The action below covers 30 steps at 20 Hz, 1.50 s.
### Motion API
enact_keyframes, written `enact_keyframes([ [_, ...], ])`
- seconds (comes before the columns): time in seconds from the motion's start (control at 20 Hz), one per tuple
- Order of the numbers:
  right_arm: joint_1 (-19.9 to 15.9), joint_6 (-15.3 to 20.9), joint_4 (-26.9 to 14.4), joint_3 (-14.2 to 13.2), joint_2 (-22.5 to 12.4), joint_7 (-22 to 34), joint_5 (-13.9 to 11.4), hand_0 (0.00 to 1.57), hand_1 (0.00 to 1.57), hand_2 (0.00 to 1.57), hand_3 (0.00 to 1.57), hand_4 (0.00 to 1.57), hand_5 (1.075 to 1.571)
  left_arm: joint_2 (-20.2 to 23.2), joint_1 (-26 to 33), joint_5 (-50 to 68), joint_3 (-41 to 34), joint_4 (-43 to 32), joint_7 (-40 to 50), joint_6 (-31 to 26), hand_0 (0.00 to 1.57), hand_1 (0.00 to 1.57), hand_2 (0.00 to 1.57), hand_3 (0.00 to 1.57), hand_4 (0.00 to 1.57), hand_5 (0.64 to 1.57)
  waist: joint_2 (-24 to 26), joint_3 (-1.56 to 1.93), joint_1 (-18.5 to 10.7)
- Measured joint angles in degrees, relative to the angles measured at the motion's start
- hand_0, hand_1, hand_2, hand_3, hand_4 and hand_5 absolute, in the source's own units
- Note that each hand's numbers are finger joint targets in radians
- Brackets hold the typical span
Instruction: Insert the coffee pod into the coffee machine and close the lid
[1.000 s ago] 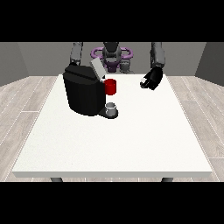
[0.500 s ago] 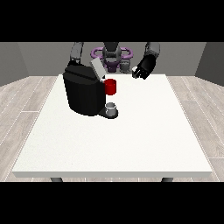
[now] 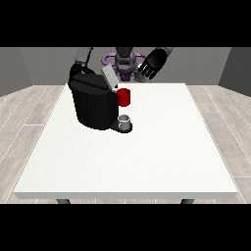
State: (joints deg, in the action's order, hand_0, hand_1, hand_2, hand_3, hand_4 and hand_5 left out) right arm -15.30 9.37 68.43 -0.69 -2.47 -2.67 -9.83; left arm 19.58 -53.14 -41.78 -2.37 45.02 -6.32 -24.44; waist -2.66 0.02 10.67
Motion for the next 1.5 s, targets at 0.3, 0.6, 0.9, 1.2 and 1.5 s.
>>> enact_keyframes([
  [0.3,-3.9,0.02,1.26,-0.82,-0.73,1.3,0.23,0.0,0.0,0.0,0.0,0.27,1.571,0.92,-8.02,1.49,-3.15,-0.9,4.03,-1.59,1.17,1.17,1.25,1.27,0.48,1.571,-3.69,0.0,2.21],
  [0.6,-6.76,-0.04,2.9,-1.84,-1.48,1.72,0.86,0.0,0.0,0.0,0.0,0.0,1.571,3.3,-12.95,0.96,-4.5,-2.24,5.0,-1.22,1.22,1.22,1.28,1.23,0.48,1.571,-7.79,0.0,4.54],
  [0.9,-9.11,0.32,3.51,-2.21,-1.86,3.07,0.74,0.0,0.0,0.0,0.0,0.0,1.571,4.47,-15.79,0.57,-4.91,-3.6,4.25,-1.16,1.2,1.2,1.29,1.25,0.49,1.571,-10.73,-0.01,5.43],
  [1.2,-10.2,0.29,3.22,-2.49,-2.33,3.37,0.61,0.0,0.0,0.0,0.0,0.22,1.571,4.65,-17.23,-0.14,-4.57,-4.74,3.74,-1.12,1.2,1.2,1.26,1.23,0.46,1.571,-12.58,0.0,5.74],
  [1.5,-10.47,0.71,2.76,-3.17,-2.4,1.94,0.86,0.0,0.0,0.0,0.0,0.12,1.571,4.21,-17.04,-0.54,-4.49,-5.64,2.81,-0.21,1.21,1.21,1.25,1.22,0.43,1.571,-13.85,0.0,5.5],
])
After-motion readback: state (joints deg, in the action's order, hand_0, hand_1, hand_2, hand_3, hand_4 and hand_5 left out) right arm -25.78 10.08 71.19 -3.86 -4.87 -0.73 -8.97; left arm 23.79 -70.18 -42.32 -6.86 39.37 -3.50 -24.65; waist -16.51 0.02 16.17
